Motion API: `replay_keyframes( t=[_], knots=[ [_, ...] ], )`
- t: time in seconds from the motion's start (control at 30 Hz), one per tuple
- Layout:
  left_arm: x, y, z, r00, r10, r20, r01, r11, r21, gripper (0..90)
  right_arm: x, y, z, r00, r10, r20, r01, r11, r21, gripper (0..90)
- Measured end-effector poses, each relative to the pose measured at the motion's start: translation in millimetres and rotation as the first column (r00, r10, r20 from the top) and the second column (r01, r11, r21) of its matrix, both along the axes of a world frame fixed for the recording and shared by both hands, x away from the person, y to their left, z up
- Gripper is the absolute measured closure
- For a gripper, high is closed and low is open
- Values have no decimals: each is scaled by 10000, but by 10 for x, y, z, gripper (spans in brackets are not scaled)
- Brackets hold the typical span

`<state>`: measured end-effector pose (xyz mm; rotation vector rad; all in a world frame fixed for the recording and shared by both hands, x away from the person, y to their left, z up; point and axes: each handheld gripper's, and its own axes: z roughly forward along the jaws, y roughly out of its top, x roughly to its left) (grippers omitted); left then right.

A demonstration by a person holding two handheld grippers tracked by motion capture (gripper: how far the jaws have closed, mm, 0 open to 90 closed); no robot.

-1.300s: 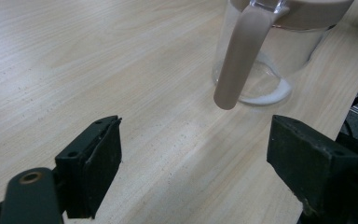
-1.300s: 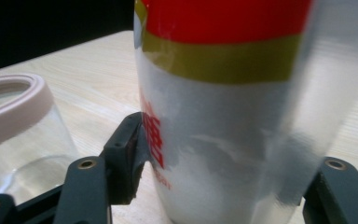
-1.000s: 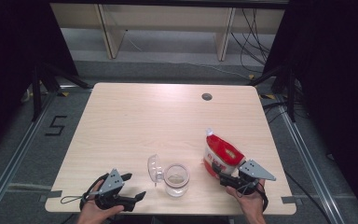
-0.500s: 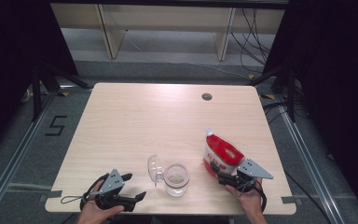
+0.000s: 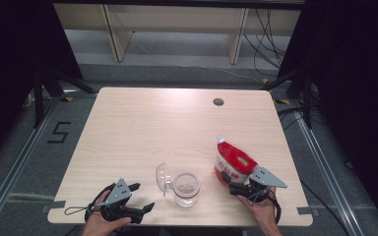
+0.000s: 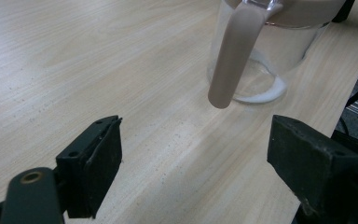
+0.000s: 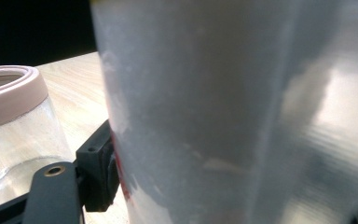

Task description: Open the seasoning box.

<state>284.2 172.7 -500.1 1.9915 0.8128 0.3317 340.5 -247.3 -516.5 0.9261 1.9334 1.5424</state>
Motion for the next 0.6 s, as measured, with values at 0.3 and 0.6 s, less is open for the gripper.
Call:
replay_keyframes(
  t=[0.3,0.6],
  knots=[
    [4,0,-2,10000,-24,2,24,10000,24,175,21,3,0,9999,-120,-70,122,9995,294,271],
    [5,-2,-2,10000,-53,32,52,10000,59,176,62,9,-10,9990,120,434,-133,9995,290,340]
  ],
)
